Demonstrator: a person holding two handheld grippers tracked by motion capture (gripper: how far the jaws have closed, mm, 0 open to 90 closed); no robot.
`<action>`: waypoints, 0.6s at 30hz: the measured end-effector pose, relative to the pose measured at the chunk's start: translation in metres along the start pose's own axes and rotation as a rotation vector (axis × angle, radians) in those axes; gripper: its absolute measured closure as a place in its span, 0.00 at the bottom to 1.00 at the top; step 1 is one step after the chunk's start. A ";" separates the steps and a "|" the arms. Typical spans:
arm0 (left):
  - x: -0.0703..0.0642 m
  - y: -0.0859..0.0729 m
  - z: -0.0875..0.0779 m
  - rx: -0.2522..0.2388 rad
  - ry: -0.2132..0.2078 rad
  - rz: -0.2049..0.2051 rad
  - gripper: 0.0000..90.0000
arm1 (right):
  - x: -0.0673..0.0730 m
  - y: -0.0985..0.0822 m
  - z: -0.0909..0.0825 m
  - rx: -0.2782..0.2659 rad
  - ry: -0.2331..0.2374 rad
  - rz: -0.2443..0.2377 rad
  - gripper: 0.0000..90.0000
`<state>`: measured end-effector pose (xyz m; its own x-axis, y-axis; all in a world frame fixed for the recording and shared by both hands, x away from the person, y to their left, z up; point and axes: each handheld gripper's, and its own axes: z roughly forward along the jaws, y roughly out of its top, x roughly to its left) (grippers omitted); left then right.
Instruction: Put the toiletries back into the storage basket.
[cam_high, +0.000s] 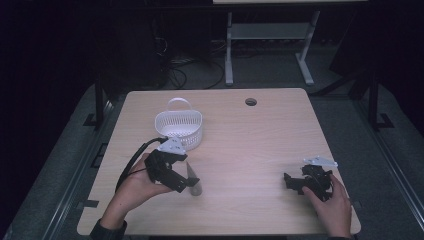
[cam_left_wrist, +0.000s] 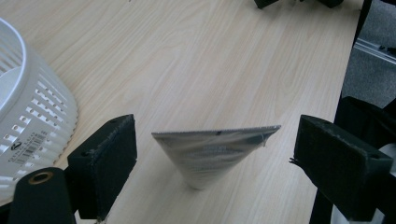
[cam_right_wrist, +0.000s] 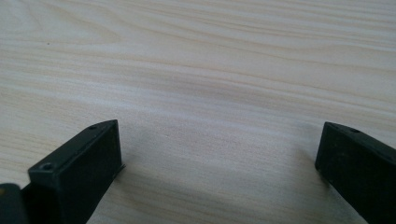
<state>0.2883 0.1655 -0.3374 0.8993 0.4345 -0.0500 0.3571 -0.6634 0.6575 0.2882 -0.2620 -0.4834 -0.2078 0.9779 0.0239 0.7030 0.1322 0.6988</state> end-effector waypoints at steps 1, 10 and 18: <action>0.000 0.001 0.001 0.003 -0.001 0.002 0.14 | 0.000 0.000 0.000 0.000 0.000 0.000 0.00; 0.000 0.005 0.013 0.025 0.000 0.006 0.14 | 0.000 0.000 0.000 0.000 0.000 0.000 0.00; 0.001 0.006 0.024 0.058 -0.003 0.018 0.15 | 0.000 0.000 0.000 0.000 0.000 0.000 0.00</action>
<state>0.2976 0.1474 -0.3513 0.9062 0.4208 -0.0410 0.3552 -0.7052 0.6136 0.2882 -0.2620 -0.4834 -0.2077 0.9779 0.0242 0.7029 0.1320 0.6990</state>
